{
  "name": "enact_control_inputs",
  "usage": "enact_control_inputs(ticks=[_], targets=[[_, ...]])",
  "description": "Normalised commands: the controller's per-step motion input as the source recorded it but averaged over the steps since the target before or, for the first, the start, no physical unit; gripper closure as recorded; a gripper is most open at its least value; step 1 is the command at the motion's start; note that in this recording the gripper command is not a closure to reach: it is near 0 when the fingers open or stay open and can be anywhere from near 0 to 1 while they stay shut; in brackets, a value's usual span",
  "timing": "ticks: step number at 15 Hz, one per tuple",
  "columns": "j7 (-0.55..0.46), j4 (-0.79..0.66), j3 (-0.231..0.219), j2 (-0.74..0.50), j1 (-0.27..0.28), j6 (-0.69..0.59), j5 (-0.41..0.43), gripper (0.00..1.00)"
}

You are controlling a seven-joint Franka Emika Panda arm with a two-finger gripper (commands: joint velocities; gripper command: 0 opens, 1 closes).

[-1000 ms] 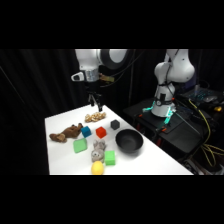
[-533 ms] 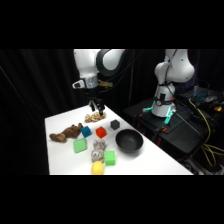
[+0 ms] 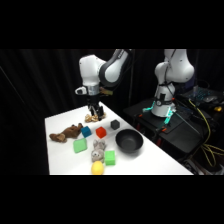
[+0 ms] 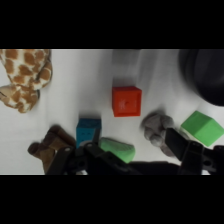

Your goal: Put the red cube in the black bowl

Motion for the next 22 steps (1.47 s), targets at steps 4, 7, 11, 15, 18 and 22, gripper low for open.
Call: enact_control_inputs(ticks=[4,7,11,15,18,22], targets=[[0.05,-0.15,0.132,0.07,-0.071,0.4,0.11,0.0],[0.04,-0.09,0.129,0.08,-0.094,0.31,0.081,0.0],[0.01,-0.04,0.128,0.11,-0.112,0.26,0.055,0.0],[-0.02,0.01,0.123,0.13,-0.13,0.23,-0.003,0.0],[-0.04,0.02,0.151,0.11,-0.132,0.19,-0.021,0.0],[-0.04,0.04,0.135,0.1,-0.128,0.17,-0.051,1.0]])
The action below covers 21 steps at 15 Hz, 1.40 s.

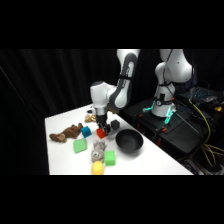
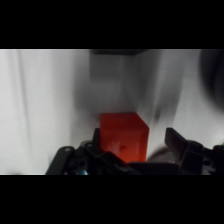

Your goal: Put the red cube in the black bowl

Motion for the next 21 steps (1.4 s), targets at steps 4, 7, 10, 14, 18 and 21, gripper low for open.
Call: enact_control_inputs(ticks=[4,7,10,14,18,21], targets=[[0.05,0.01,0.045,-0.03,-0.079,0.13,-0.111,1.0],[0.17,-0.06,-0.053,-0.19,0.017,0.05,-0.157,1.0],[0.29,-0.15,-0.136,-0.44,0.125,-0.2,-0.174,1.0],[0.37,-0.19,-0.154,-0.68,0.205,-0.53,-0.144,1.0],[0.28,-0.26,-0.047,-0.72,0.148,-0.45,-0.027,1.0],[0.21,-0.36,0.014,-0.67,0.147,-0.3,0.032,1.0]])
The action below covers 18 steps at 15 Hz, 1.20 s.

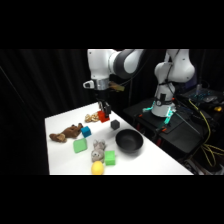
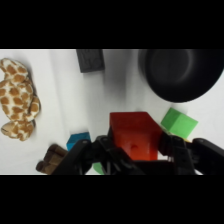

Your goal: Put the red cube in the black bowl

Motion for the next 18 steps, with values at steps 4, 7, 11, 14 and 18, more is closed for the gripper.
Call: enact_control_inputs(ticks=[4,7,11,14,18], targets=[[0.15,-0.4,0.08,-0.51,0.167,-0.11,0.086,1.0],[0.05,-0.27,0.102,-0.21,0.175,0.05,0.157,1.0],[0.0,-0.18,0.109,0.0,0.151,0.16,0.094,1.0],[-0.15,-0.07,0.04,0.18,0.066,0.31,0.061,1.0],[-0.28,0.03,-0.014,0.37,-0.018,0.47,-0.039,1.0]])
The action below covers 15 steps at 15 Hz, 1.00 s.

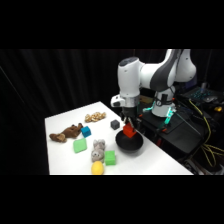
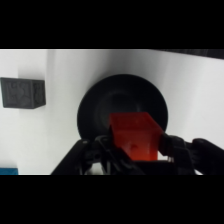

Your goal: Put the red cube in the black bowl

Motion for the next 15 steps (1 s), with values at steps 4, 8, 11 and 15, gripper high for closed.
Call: enact_control_inputs(ticks=[4,8,11,15], targets=[[-0.22,0.15,-0.022,0.34,-0.062,0.24,-0.116,0.0],[-0.09,0.2,-0.024,0.09,-0.052,-0.07,-0.135,0.0],[0.16,0.21,-0.083,-0.12,0.015,-0.27,-0.255,0.0],[0.22,0.27,-0.043,-0.31,0.031,-0.63,-0.139,0.0]])
